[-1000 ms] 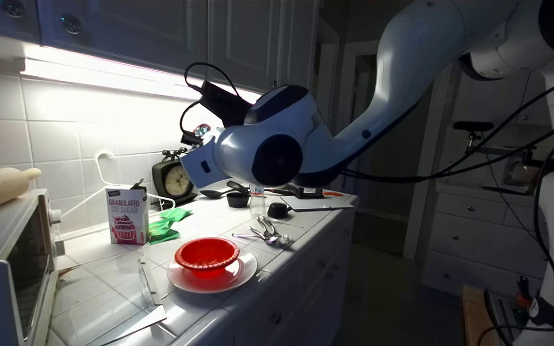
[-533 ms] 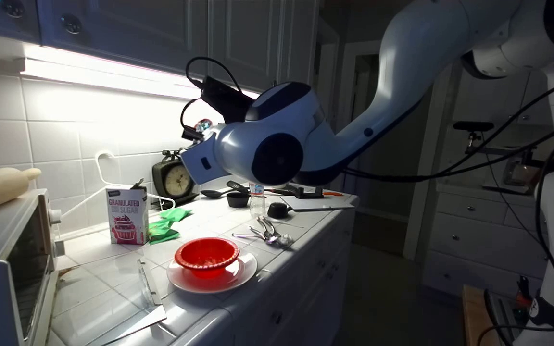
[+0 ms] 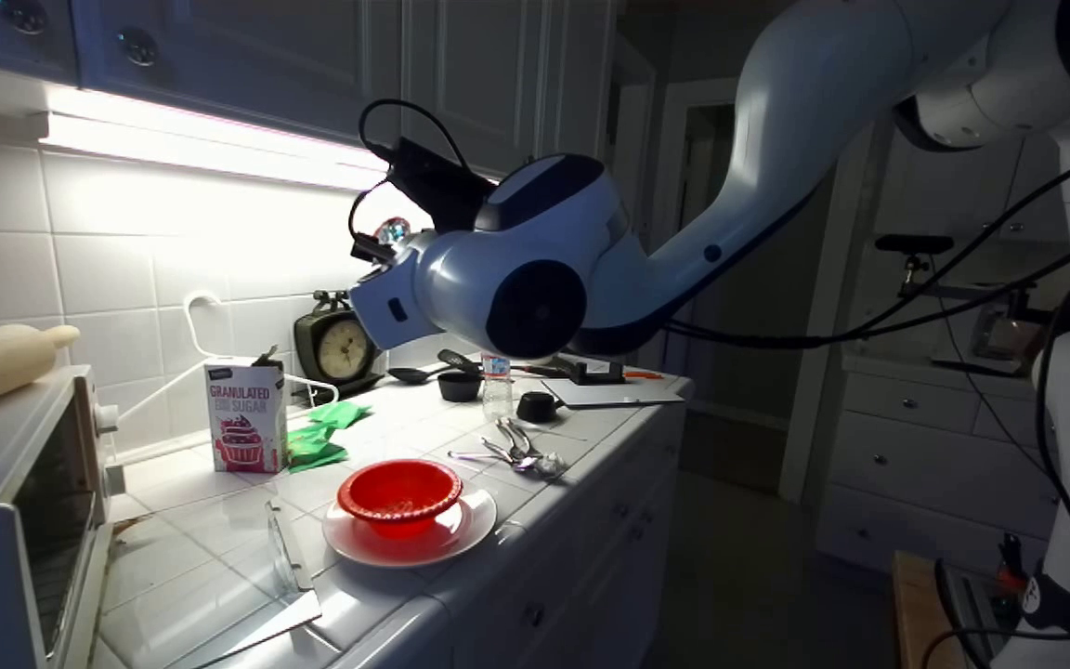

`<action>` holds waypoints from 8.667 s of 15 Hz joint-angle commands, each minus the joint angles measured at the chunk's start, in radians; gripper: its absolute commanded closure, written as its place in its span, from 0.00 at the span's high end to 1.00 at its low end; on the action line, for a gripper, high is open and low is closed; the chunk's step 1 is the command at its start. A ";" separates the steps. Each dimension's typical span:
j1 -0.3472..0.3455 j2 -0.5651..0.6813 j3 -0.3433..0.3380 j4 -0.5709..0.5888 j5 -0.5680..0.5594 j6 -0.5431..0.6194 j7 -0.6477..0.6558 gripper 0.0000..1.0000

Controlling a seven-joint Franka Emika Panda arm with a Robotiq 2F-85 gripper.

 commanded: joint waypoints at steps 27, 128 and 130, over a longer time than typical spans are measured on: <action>-0.021 -0.040 0.010 -0.073 -0.013 0.061 -0.006 0.02; -0.257 0.091 0.016 -0.127 1.238 0.747 -1.082 0.03; -0.256 0.091 0.016 -0.127 1.237 0.746 -1.081 0.02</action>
